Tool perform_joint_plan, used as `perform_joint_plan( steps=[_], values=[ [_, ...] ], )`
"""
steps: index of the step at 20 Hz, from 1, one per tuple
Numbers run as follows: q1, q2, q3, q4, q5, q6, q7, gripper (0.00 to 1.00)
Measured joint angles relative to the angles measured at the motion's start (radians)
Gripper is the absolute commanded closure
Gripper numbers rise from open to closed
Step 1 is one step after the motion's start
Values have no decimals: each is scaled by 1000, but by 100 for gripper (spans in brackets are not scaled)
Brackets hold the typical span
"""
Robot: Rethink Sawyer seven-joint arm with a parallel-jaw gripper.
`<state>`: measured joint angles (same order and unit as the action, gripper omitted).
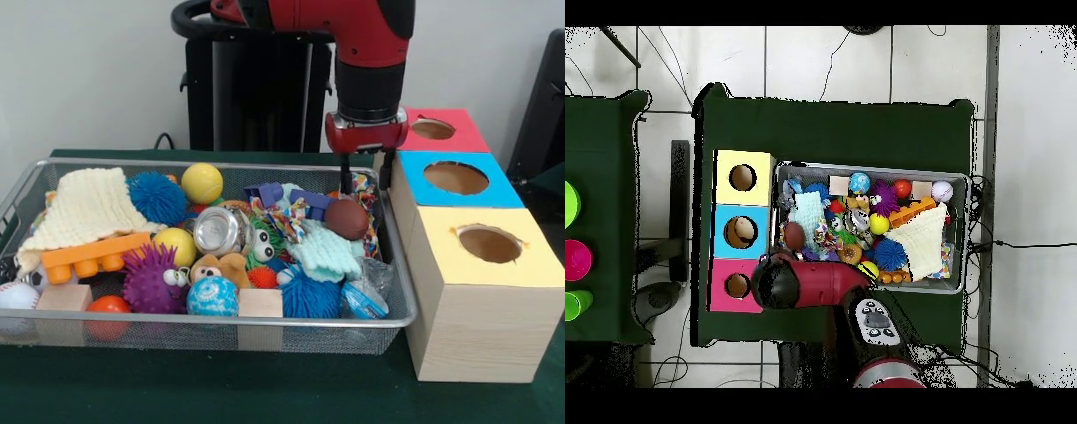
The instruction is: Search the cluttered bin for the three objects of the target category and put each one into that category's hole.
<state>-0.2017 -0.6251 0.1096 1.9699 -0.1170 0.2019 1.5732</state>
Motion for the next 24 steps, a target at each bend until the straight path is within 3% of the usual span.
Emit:
perform_joint_plan(
  steps=[9,24],
  values=[
    [42,30,-37,-67,29,41,0,0],
    [63,36,-56,-94,45,94,0,0]
  ],
)
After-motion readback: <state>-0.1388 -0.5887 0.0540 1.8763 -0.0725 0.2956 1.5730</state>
